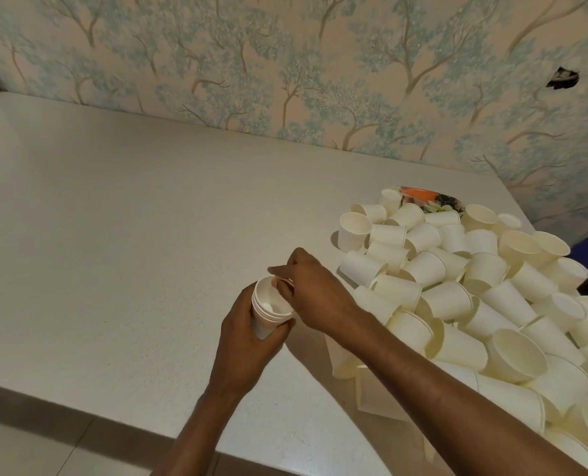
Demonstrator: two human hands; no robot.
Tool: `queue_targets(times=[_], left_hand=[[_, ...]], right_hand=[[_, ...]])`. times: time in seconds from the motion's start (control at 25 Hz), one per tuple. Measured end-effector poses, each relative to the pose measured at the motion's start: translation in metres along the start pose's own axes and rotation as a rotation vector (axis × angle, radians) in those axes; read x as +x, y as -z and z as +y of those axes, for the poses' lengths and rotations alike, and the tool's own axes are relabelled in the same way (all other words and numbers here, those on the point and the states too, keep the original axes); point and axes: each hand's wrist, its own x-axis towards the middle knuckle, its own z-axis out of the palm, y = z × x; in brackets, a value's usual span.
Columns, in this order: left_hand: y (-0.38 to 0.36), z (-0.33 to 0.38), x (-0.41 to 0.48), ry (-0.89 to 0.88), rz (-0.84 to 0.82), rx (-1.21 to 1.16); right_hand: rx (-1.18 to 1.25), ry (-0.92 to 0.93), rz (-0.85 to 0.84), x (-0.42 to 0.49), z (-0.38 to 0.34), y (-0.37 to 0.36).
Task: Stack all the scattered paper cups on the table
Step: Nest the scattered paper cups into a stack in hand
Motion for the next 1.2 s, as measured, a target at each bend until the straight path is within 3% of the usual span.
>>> queue_targets(times=[0.16,0.4,0.68,0.8,0.96,1.04,1.2], left_hand=[[0.003,0.002,-0.001,-0.017,-0.016,0.003],[0.003,0.002,-0.002,-0.025,-0.01,0.016],[0.001,0.0,-0.003,-0.024,-0.009,-0.006],[0.002,0.0,-0.003,-0.043,-0.015,-0.016],[0.001,0.001,0.0,-0.043,-0.021,0.001],[-0.001,0.002,0.0,-0.041,-0.024,0.009],[0.0,0.004,-0.001,-0.066,-0.023,0.029]], right_hand=[[0.068,0.061,-0.031,-0.031,0.017,0.036],[-0.196,0.055,-0.467,-0.074,0.036,0.063],[-0.285,0.074,-0.442,-0.067,0.044,0.044],[-0.205,0.104,-0.35,-0.062,0.046,0.049],[0.24,0.073,0.088,-0.05,0.041,0.067],[0.333,0.011,0.277,-0.041,0.032,0.066],[0.318,-0.144,0.275,-0.025,0.017,0.048]])
